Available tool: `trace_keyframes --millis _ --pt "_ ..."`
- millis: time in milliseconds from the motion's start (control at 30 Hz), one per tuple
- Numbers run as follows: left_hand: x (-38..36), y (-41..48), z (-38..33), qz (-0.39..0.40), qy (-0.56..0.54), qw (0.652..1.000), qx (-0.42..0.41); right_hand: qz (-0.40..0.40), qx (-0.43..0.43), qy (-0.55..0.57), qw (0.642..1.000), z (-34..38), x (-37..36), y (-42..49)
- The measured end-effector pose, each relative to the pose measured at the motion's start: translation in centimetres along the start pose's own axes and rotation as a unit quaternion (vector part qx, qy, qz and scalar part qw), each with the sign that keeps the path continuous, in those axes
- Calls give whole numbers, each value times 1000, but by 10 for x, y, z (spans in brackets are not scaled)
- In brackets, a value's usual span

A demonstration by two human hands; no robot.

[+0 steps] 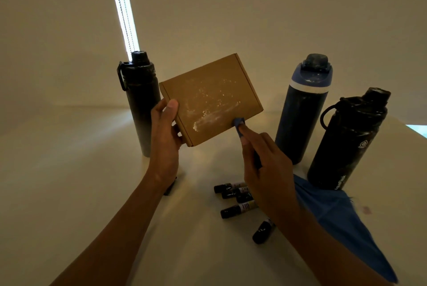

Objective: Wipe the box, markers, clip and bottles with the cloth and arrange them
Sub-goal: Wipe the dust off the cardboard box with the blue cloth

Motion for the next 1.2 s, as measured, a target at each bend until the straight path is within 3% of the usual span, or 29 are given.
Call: trace_keyframes --millis 133,233,333,367,433,567,633,700,867,1200 --pt "1 -3 4 4 3 1000 10 30 39 3 999 10 -3 -8" --pt "-1 -8 7 20 24 999 9 45 83 74 993 19 -19 -16" --pt "-4 -12 12 27 43 999 11 151 109 176 967 37 -24 -24" --pt "-4 -13 13 26 47 998 13 178 84 133 971 42 -18 -23" --pt "-4 -12 14 27 54 998 10 151 73 17 986 44 -7 -22" --pt "-1 -12 13 16 53 998 -5 103 112 18 988 35 -6 -19" --pt "1 -11 13 11 43 999 -3 97 62 15 993 18 -6 -13" --pt "2 -10 11 7 34 999 -5 31 35 8 999 8 6 -4" --pt "5 -8 10 6 39 999 -17 -38 -9 -119 992 -16 33 16" --pt "4 -11 6 12 20 1000 -6 -64 -47 -94 992 -12 39 20"
Point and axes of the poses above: each hand's wrist, its own y-axis towards the middle knuckle, its own x-axis out of the back of the hand, z = x × y, the point moved 3 cm from there along y, towards the middle knuckle, and after that the axes turned 11 degrees about -z, right-handed, at the moved point
